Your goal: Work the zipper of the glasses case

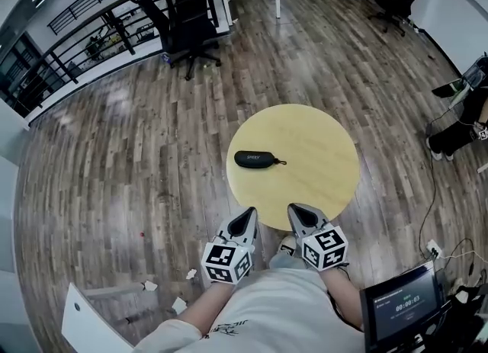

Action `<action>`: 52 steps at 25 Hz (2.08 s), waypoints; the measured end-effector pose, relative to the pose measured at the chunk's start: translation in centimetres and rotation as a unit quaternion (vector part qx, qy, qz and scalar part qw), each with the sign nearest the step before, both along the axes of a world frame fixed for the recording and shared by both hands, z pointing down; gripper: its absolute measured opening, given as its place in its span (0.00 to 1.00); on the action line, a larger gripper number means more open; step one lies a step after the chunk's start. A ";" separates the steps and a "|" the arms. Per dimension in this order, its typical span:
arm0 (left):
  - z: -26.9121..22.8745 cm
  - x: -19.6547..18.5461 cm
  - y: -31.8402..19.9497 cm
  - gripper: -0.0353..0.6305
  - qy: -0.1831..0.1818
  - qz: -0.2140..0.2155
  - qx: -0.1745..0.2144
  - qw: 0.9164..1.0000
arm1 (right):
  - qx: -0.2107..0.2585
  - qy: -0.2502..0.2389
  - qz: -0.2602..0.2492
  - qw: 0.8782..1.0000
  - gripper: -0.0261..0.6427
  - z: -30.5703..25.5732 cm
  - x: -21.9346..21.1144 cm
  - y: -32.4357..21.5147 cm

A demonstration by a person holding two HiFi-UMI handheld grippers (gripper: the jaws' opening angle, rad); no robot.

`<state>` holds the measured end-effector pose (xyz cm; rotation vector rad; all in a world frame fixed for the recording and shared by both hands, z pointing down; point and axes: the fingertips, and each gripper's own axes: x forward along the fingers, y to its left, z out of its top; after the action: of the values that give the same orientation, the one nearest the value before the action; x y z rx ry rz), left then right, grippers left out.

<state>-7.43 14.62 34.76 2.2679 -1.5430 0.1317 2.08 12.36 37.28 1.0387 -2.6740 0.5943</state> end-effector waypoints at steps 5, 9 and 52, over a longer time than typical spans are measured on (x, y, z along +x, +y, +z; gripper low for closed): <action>-0.6 0.9 -4.0 0.06 -0.011 -0.008 0.010 1.000 | 0.001 -0.004 -0.008 1.000 0.04 0.0 0.4 -4.1; -0.3 0.0 -6.2 0.06 -0.018 -0.007 0.000 1.000 | -0.002 -0.002 -0.005 1.000 0.04 0.2 0.2 -6.1; 19.9 -5.5 -23.9 0.06 -0.078 0.091 -0.116 0.986 | -0.014 0.182 -0.073 0.980 0.11 20.9 -5.7 -21.9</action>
<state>-12.91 -9.31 54.69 2.2497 -1.3129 0.5242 -3.59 -9.49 58.13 0.8404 -2.3854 0.3703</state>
